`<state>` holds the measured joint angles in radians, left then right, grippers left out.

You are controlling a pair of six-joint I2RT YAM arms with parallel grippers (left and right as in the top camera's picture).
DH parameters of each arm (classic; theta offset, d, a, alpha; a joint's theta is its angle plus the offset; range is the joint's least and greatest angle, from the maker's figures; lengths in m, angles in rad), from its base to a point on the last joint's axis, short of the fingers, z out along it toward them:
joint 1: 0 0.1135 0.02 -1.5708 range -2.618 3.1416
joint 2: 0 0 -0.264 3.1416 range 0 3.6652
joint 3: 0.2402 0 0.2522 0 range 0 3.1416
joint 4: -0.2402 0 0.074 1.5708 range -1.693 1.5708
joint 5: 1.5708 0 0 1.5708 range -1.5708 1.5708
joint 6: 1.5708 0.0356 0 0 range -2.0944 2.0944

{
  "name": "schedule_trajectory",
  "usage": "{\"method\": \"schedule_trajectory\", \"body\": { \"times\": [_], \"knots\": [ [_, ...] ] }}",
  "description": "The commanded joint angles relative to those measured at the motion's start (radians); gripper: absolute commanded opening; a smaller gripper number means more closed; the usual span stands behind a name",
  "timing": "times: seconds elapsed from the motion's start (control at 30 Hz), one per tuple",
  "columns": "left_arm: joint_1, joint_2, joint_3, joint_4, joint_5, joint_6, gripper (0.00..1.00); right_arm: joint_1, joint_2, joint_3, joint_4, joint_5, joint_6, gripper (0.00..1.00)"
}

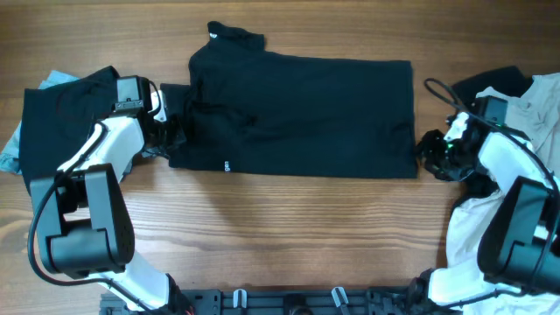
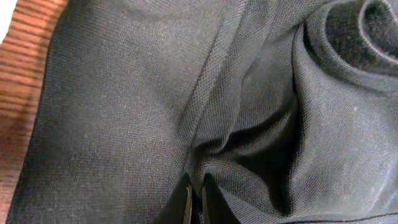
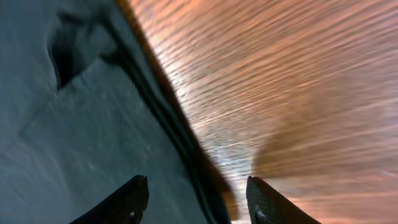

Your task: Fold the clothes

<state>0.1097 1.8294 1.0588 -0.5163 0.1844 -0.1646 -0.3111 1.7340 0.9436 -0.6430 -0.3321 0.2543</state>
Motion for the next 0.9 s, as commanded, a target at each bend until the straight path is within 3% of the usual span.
{"method": "schedule_trajectory", "body": {
  "times": [0.0,0.1,0.17,0.47,0.6,0.63,0.67,0.7,0.87],
  "knots": [
    [0.003,0.002,0.019,-0.009,0.006,0.019,0.04,0.029,0.05,0.007,-0.003,-0.016,-0.042,0.49],
    [0.003,0.002,0.019,-0.01,0.006,0.019,0.04,0.031,0.05,0.003,-0.014,-0.014,-0.042,0.22],
    [0.003,0.002,0.019,-0.01,0.005,0.019,0.04,0.03,0.05,0.003,-0.053,0.072,0.043,0.04],
    [0.003,0.002,0.019,-0.01,0.005,0.02,0.11,0.006,-0.017,0.048,-0.193,0.265,0.206,0.04],
    [0.003,-0.004,0.022,-0.018,0.006,0.019,0.31,0.005,-0.017,0.053,-0.196,0.263,0.196,0.04],
    [0.003,-0.013,0.027,-0.027,0.006,0.019,0.37,0.005,-0.017,0.057,-0.197,0.261,0.186,0.09],
    [0.003,-0.027,0.039,-0.042,0.006,0.019,0.42,0.005,-0.017,0.061,-0.194,0.246,0.175,0.26],
    [0.003,-0.05,0.051,-0.06,0.007,0.019,0.44,0.005,-0.018,0.071,-0.192,0.198,0.136,0.34],
    [0.002,-0.195,0.212,-0.236,0.15,0.024,0.38,0.005,-0.114,0.301,-0.319,0.147,0.108,0.41]
  ]
}}
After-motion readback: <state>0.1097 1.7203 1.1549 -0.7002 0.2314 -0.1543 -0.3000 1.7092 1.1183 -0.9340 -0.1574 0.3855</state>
